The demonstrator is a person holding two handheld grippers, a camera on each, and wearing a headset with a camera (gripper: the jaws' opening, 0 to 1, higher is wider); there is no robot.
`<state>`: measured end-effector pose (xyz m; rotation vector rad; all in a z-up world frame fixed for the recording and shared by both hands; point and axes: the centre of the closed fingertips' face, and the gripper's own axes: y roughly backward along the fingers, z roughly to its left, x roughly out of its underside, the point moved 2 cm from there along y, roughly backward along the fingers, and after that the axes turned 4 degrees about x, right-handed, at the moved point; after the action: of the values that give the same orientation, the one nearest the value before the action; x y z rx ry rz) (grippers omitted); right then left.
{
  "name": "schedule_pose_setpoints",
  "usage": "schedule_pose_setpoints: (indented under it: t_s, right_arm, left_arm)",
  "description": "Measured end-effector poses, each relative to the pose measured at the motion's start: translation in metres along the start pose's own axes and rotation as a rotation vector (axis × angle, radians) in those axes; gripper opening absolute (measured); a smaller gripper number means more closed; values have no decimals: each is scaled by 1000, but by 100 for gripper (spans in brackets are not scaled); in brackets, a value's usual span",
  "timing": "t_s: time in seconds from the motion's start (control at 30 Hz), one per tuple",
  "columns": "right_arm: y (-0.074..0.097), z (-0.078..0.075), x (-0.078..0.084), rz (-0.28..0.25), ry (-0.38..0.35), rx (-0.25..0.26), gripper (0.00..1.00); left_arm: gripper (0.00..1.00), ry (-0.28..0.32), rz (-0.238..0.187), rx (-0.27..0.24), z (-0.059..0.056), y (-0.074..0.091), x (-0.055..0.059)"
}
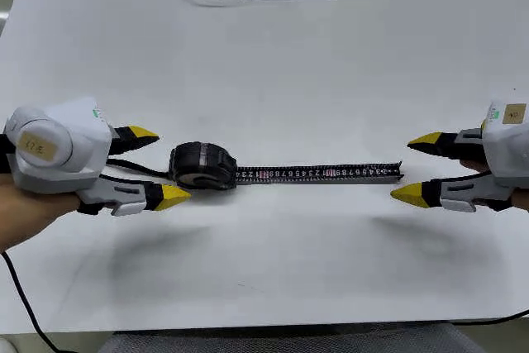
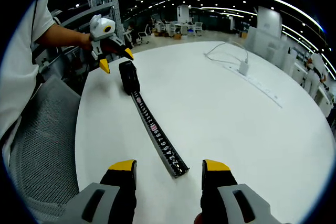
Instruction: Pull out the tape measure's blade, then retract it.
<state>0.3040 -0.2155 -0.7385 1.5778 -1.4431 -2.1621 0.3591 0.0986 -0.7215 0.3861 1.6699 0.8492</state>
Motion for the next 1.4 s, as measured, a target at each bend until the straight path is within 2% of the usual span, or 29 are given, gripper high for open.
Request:
schedule_pose_setpoints:
  t_s: [0.17, 0.27, 0.33, 0.5, 0.9, 1.4]
  right_arm:
    - [5, 2, 1, -8, -10, 26, 51]
    - [8, 4, 0, -19, -7, 43, 52]
    - [9, 5, 0, -20, -2, 56, 53]
    - [15, 8, -2, -34, -13, 74, 56]
    - [23, 16, -3, -58, -39, 117, 63]
    - [34, 28, 4, -75, -77, 159, 70]
  left_arm:
    - [64, 23, -28, -25, -1, 8, 0]
    - [64, 20, -59, -48, -3, 12, -1]
    - [65, 30, -88, -64, -5, 14, 0]
    - [68, 50, -108, -99, -9, 18, 6]
    - [74, 108, -128, -145, -20, 30, 21]
    - [83, 193, -145, -181, -31, 36, 40]
